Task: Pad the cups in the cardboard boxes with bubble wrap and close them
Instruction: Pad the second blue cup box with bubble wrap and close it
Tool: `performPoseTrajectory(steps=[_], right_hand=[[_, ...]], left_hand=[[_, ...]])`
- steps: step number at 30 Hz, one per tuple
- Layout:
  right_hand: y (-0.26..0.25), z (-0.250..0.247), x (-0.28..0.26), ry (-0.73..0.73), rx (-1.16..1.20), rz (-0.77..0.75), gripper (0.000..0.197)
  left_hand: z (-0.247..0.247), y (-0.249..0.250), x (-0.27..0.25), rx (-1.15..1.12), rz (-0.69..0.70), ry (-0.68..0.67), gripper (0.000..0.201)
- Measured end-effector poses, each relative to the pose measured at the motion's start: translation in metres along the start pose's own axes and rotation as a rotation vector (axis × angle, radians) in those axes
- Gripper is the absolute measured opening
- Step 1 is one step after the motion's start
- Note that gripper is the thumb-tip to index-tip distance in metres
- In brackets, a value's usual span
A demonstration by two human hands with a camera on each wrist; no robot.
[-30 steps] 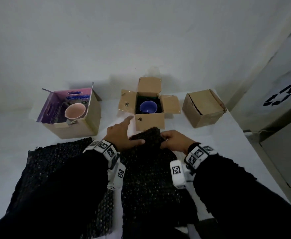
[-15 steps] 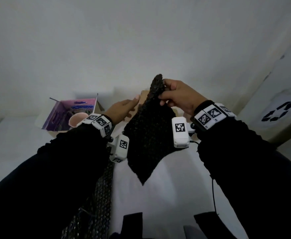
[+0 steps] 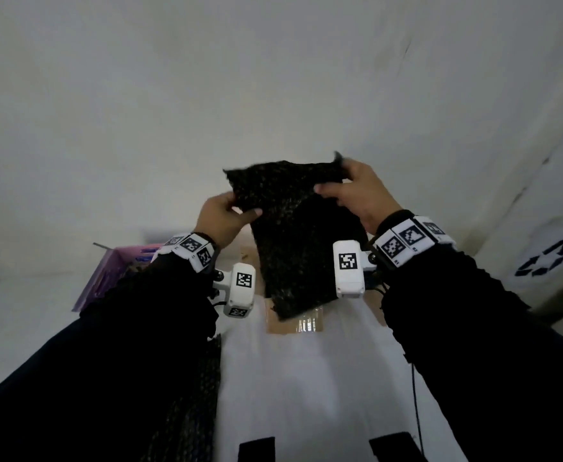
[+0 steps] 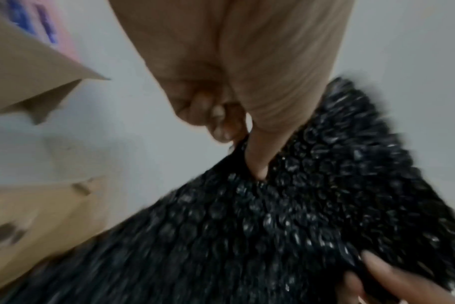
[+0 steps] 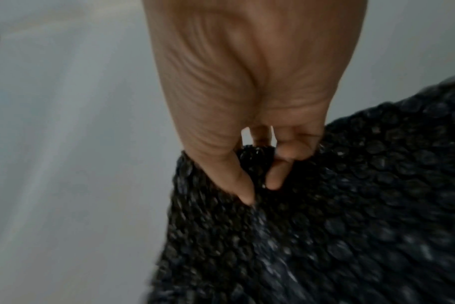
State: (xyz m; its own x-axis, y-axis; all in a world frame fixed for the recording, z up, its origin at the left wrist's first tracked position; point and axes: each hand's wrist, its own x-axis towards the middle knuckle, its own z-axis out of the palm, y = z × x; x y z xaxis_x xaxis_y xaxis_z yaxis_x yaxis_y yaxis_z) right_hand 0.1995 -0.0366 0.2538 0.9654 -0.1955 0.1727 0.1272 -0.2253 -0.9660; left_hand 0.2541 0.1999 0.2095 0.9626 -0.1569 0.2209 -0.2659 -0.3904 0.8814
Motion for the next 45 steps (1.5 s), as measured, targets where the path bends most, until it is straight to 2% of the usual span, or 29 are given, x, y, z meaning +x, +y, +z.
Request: performPoseTrajectory(steps=[2, 4, 7, 9, 11, 15, 17, 19, 22, 24, 28, 30, 33, 35, 37, 38, 39, 41, 43, 45], right_hand=[[0.006, 0.003, 0.01, 0.169, 0.009, -0.138, 0.024], [0.013, 0.009, 0.014, 0.246, -0.013, -0.258, 0.022], [0.027, 0.017, 0.007, 0.278, -0.192, -0.438, 0.021], [0.045, 0.02, -0.002, 0.224, -0.312, -0.504, 0.023], [0.068, 0.023, -0.013, 0.158, -0.479, -0.503, 0.02], [0.113, 0.024, -0.042, 0.1, -0.888, -0.471, 0.015], [0.126, 0.028, -0.056, -0.067, -0.885, -0.395, 0.015], [0.136, 0.035, -0.064, -0.261, -0.783, -0.267, 0.02], [0.15, 0.048, -0.069, -0.424, -0.934, -0.224, 0.015], [0.157, 0.052, -0.069, -0.449, -1.042, -0.241, 0.014], [0.165, 0.054, -0.062, -0.515, -1.101, -0.233, 0.032], [0.168, 0.056, -0.06, -0.57, -1.198, -0.219, 0.039], [0.172, 0.06, -0.059, -0.582, -1.341, -0.205, 0.037], [0.176, 0.06, -0.06, -0.616, -1.333, -0.166, 0.033], [0.178, 0.058, -0.061, -0.634, -1.309, -0.143, 0.036], [0.178, 0.057, -0.062, -0.621, -1.297, -0.143, 0.039], [0.178, 0.055, -0.063, -0.593, -1.281, -0.149, 0.041], [0.176, 0.055, -0.065, -0.497, -1.206, -0.202, 0.037], [0.175, 0.056, -0.066, -0.372, -1.054, -0.256, 0.023], [0.176, 0.056, -0.067, -0.299, -0.939, -0.288, 0.014]], left_hand=[[-0.001, 0.008, 0.011, -0.077, 0.115, 0.11, 0.017], [0.0, 0.009, 0.017, -0.147, 0.183, 0.154, 0.025], [0.006, 0.008, 0.009, -0.157, 0.254, 0.17, 0.028], [0.011, -0.004, -0.004, -0.171, 0.255, 0.133, 0.027], [0.018, -0.024, -0.018, -0.088, 0.25, 0.037, 0.032], [0.037, -0.075, -0.041, 0.566, 0.181, -0.21, 0.038], [0.048, -0.096, -0.051, 0.732, 0.193, -0.353, 0.031], [0.057, -0.104, -0.059, 0.728, 0.22, -0.448, 0.014], [0.064, -0.099, -0.064, 0.695, 0.229, -0.462, 0.034], [0.068, -0.095, -0.066, 0.824, 0.354, -0.453, 0.021], [0.071, -0.106, -0.074, 0.877, 0.557, -0.405, 0.029], [0.072, -0.11, -0.075, 0.888, 0.59, -0.391, 0.036], [0.075, -0.113, -0.071, 0.967, 0.572, -0.38, 0.037], [0.078, -0.117, -0.071, 1.002, 0.495, -0.357, 0.027], [0.078, -0.117, -0.07, 0.939, 0.364, -0.313, 0.019], [0.077, -0.116, -0.067, 0.881, 0.296, -0.295, 0.02], [0.076, -0.115, -0.063, 0.854, 0.284, -0.282, 0.022], [0.076, -0.113, -0.058, 0.901, 0.377, -0.326, 0.022], [0.076, -0.115, -0.056, 0.947, 0.467, -0.384, 0.008], [0.076, -0.117, -0.059, 0.947, 0.546, -0.409, 0.015]])
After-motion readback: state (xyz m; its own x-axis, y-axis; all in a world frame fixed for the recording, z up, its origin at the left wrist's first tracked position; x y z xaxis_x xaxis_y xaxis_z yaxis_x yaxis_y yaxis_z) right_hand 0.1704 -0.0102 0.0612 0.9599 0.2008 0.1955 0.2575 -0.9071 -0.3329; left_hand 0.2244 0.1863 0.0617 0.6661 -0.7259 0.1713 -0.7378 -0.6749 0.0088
